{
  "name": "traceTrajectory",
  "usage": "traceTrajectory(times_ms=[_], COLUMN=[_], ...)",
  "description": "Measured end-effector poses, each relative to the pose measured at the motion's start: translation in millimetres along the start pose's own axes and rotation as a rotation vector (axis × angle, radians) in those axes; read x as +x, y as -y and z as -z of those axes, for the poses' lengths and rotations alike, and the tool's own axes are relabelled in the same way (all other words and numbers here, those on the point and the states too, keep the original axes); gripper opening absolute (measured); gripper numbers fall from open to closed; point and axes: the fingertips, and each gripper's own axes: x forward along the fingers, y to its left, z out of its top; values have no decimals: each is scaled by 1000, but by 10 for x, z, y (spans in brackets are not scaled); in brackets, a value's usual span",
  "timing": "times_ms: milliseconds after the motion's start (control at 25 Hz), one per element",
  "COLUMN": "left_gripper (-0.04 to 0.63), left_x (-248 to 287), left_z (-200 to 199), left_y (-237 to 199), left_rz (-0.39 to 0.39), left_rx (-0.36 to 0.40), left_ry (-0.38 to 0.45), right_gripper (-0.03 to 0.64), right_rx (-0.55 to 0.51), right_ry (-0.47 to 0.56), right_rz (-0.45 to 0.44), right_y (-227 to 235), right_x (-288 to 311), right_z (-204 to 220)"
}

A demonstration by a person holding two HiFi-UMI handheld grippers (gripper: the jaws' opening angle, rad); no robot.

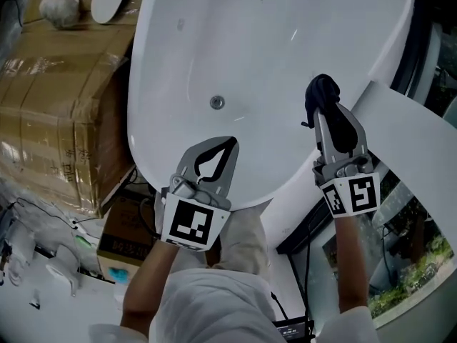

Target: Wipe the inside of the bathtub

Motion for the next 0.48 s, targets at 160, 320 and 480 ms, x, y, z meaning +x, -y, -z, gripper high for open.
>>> traceTrajectory(times_ms=[160,320,480], left_gripper=[-2,-2,-2], left_x=[235,448,624], left_z=[153,318,380], left_y=[-133,-259,-345], left_rz=[-15,-25,-29], left_rx=[-26,-69,-83], left_ry=[9,4,11], right_gripper=[86,84,84], right_rx=[-13,1,-13], right_ry=[-5,-22,-48], right_rz=[13,28,34], right_y=[155,297,408], right_x=[285,507,666], right_z=[212,451,641])
